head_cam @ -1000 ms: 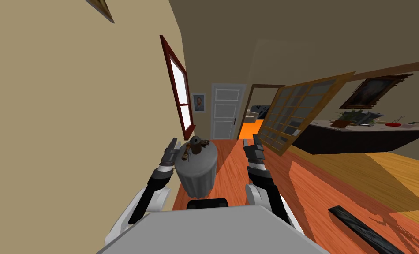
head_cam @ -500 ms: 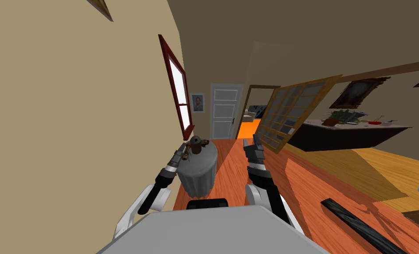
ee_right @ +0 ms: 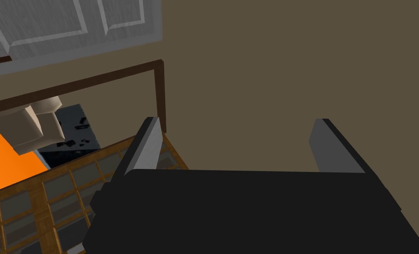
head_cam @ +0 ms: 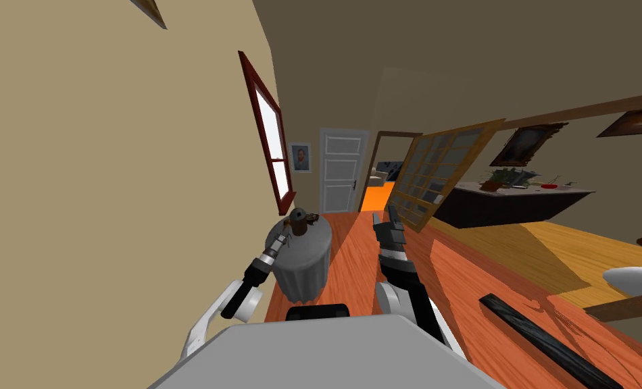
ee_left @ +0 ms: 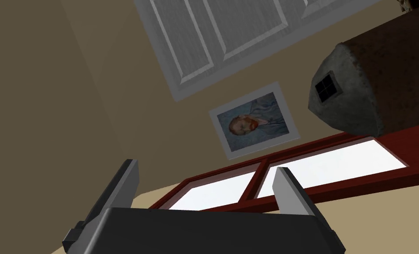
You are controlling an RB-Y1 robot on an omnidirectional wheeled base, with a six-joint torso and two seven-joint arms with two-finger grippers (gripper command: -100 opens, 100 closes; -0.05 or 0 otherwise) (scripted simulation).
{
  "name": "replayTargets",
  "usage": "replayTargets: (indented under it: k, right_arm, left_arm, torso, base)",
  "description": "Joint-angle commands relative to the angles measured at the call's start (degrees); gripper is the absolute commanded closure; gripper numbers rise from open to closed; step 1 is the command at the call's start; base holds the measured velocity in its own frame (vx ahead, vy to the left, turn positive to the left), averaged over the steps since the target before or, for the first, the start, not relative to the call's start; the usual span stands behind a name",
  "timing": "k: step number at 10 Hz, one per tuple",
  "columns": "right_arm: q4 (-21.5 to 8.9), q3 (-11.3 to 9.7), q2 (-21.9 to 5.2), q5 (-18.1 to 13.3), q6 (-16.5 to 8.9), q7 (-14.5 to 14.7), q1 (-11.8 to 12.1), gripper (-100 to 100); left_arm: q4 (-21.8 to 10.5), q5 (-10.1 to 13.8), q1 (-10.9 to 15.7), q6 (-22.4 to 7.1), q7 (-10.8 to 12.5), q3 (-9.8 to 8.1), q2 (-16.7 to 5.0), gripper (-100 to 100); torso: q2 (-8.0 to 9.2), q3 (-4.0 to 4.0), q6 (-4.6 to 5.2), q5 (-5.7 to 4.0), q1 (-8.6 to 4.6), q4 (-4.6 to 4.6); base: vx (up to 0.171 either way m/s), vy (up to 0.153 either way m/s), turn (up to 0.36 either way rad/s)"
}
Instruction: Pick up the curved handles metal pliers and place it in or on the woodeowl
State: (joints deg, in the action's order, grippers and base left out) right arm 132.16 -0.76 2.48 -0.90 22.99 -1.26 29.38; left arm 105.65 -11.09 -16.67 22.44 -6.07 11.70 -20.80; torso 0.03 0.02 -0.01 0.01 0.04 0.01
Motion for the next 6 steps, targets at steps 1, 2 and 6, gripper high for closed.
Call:
replayTargets:
  k: [1, 2, 6]
  right_arm:
    - [0.0, 0.0, 0.0, 0.0, 0.0, 0.0, 0.0, 0]
    - [0.0, 0.0, 0.0, 0.0, 0.0, 0.0, 0.0, 0]
    - [0.0, 0.0, 0.0, 0.0, 0.0, 0.0, 0.0, 0]
  left_arm:
    - [-2.9, -0.8, 0.8, -0.7, -0.8, 0.52, -1.4, -100]
    - [-3.6, -0.8, 0.8, -0.7, -0.8, 0.52, -1.4, -100]
    - [-10.2, -2.9, 3.2, -3.6, -2.5, 1.61, -5.0, -100]
  torso:
    - [0.00, 0.00, 0.00, 0.00, 0.00, 0.00]
    - [-0.01, -0.01, 0.01, 0.00, -0.03, -0.01]
    - [-0.01, -0.01, 0.01, -0.02, -0.08, 0.00]
  base:
    - [-0.010, -0.001, -0.065]
    - [-0.009, -0.003, -0.033]
    - [-0.012, -0.011, -0.086]
